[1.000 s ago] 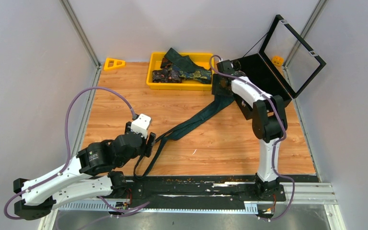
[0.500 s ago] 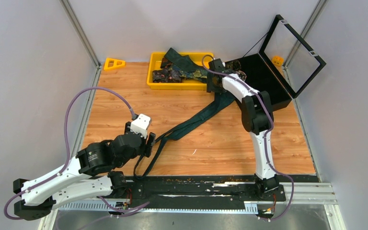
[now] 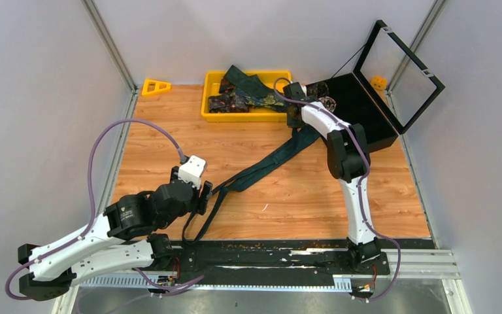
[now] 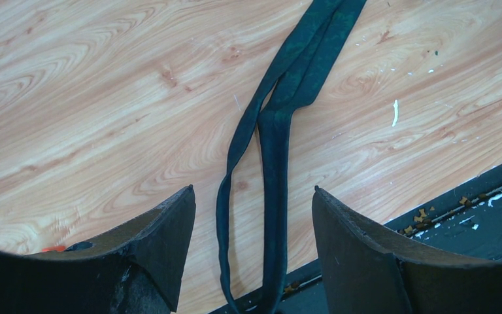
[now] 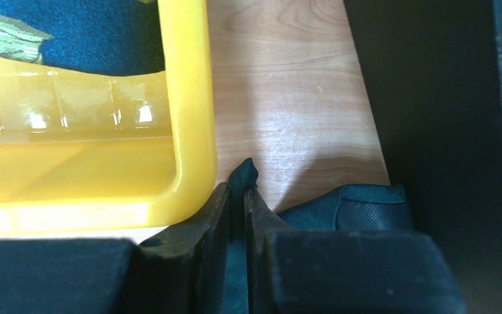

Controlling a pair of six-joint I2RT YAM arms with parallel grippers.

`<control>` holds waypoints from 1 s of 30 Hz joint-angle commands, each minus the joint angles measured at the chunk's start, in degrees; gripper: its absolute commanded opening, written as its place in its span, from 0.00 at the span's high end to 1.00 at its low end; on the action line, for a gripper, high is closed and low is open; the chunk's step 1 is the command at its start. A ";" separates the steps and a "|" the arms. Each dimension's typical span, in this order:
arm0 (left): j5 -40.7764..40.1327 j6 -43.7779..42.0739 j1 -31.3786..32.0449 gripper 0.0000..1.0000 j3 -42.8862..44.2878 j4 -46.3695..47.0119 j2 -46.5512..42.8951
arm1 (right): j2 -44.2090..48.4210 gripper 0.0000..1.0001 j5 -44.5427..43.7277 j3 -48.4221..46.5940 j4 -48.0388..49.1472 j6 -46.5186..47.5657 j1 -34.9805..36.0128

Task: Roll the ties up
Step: Flatten out the tie at the center of the board.

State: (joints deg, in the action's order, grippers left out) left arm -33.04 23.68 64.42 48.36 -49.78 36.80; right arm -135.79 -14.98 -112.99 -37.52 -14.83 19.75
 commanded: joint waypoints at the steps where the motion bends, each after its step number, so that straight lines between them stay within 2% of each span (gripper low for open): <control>1: 0.17 -0.74 0.13 0.27 -0.39 2.49 -0.39 | -1.04 0.89 -1.14 -2.89 0.68 0.84 -0.07; 4: 0.17 -0.74 0.13 0.27 -0.40 2.49 -0.41 | 0.00 0.97 -1.12 -3.66 -0.14 1.34 -0.01; 10: 0.30 -0.83 0.09 0.27 -0.45 2.49 -0.59 | 4.16 0.97 -10.10 -2.45 -4.70 -0.05 0.03; 16: 0.49 -0.92 0.09 0.27 -0.46 2.67 -0.68 | 7.02 0.99 -18.04 4.17 -4.47 -5.43 0.02; 25: 0.23 -0.74 0.09 0.27 -0.56 2.58 -0.60 | 3.02 1.00 -27.83 -2.31 -13.41 -11.97 -0.03; 26: 0.15 -0.74 0.11 0.27 -0.59 2.58 -0.43 | 2.79 0.99 -27.87 -2.26 -13.11 -11.87 -0.05; 30: -0.06 -0.66 0.09 0.27 -0.63 2.52 0.23 | 3.20 0.68 -25.27 -1.16 -10.05 -9.63 -0.06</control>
State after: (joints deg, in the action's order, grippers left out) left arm -32.84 23.64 64.42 47.92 -48.80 36.51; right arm -132.81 -38.85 -113.10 -48.71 -24.49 19.75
